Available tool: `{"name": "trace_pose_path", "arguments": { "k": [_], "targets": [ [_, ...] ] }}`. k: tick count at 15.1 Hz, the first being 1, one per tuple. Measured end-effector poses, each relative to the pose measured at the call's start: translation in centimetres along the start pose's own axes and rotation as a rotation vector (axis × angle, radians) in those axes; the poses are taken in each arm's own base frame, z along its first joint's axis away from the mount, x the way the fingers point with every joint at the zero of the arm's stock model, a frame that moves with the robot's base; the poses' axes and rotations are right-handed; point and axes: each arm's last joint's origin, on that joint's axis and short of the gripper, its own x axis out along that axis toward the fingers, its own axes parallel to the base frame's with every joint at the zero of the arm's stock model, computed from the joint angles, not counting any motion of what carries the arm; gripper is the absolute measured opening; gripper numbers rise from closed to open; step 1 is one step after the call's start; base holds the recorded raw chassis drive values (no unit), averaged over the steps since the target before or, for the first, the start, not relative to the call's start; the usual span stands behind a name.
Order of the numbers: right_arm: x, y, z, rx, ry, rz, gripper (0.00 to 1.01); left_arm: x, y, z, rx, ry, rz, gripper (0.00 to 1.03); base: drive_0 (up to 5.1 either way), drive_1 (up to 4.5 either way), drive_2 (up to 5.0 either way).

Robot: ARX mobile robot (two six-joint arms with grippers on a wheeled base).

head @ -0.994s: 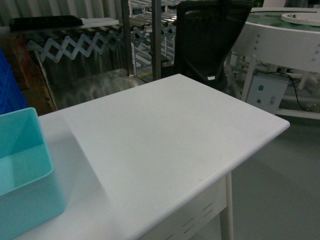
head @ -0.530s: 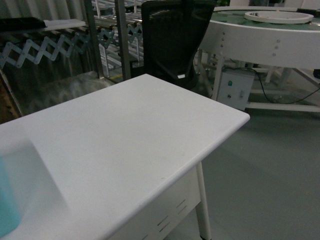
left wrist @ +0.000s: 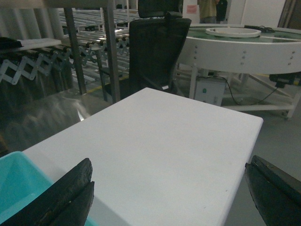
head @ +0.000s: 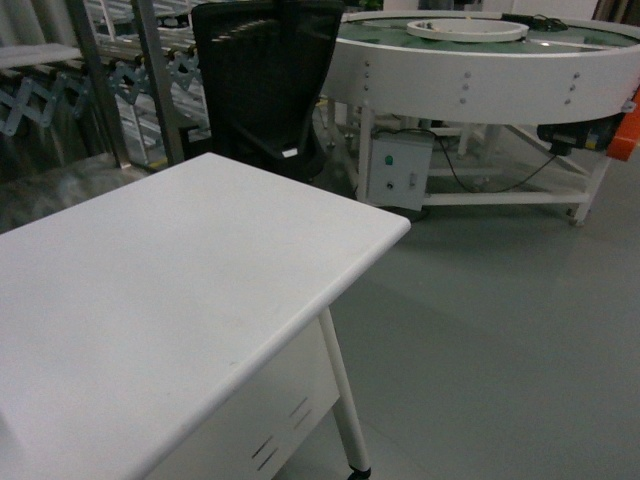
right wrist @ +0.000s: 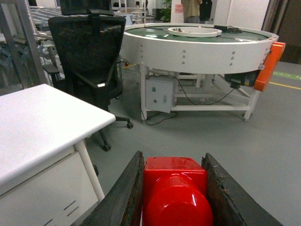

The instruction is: Pick red block from blue box to shelf

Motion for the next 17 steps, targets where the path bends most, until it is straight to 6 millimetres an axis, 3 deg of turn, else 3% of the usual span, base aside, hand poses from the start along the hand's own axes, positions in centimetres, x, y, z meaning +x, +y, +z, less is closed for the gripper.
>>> {"name": "trace_pose_path", "arguments": {
  "k": [17],
  "targets": [
    [0.00, 0.00, 0.00, 0.000, 0.000, 0.000, 0.29, 0.00, 0.00, 0.00, 0.000, 0.000, 0.000, 0.98, -1.4, -1.36, -1.4]
  ]
}}
